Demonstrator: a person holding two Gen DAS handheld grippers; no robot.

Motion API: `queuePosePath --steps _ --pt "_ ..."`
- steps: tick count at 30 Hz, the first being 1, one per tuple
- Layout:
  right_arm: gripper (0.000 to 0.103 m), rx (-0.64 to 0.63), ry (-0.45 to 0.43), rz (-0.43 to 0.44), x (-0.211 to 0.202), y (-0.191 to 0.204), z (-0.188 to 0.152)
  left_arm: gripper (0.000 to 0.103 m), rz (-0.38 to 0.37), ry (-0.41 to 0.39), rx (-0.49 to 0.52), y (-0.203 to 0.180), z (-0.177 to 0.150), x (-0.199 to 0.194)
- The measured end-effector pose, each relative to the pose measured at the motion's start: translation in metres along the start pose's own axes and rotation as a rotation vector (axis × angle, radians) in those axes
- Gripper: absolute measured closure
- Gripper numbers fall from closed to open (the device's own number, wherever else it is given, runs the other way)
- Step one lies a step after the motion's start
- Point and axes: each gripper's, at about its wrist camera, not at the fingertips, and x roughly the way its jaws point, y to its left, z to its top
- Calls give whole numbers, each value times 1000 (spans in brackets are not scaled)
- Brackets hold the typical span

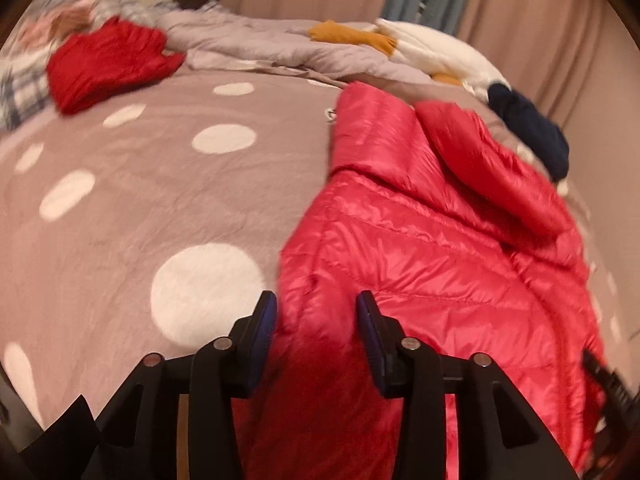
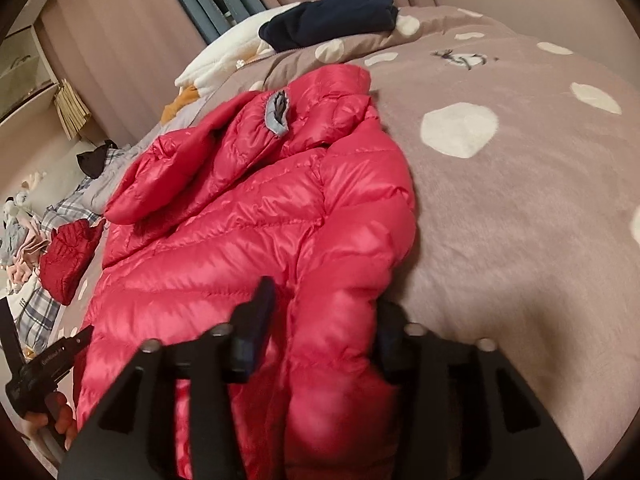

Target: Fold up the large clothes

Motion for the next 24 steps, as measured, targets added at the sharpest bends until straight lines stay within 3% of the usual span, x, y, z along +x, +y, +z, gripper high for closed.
queuePosePath --steps 1,3,6,9,12,18,22,24 --pt "36 -13 -12 -18 -8 1 -4 55 4 -9 -50 8 -2 -4" --pt "25 -47 -32 -77 -21 4 -11 49 22 -35 -111 20 -8 -12" --pt "25 -92 -62 -191 -41 3 -24 36 31 -75 -195 35 -22 -23" --pt "21 -17 -91 -215 -65 -11 -41 33 19 -81 -242 43 -35 -29" --pt "13 128 -117 -148 -79 -28 -58 33 7 -83 -232 44 -49 -37" --pt "14 252 -123 -62 -89 -36 -74 32 -88 -80 -246 49 -78 -55" --pt "13 378 -145 20 -91 -38 -84 31 -190 -70 -309 53 -87 -61" --pt "12 425 -137 101 -90 -37 -89 31 -270 -45 -332 50 -88 -58"
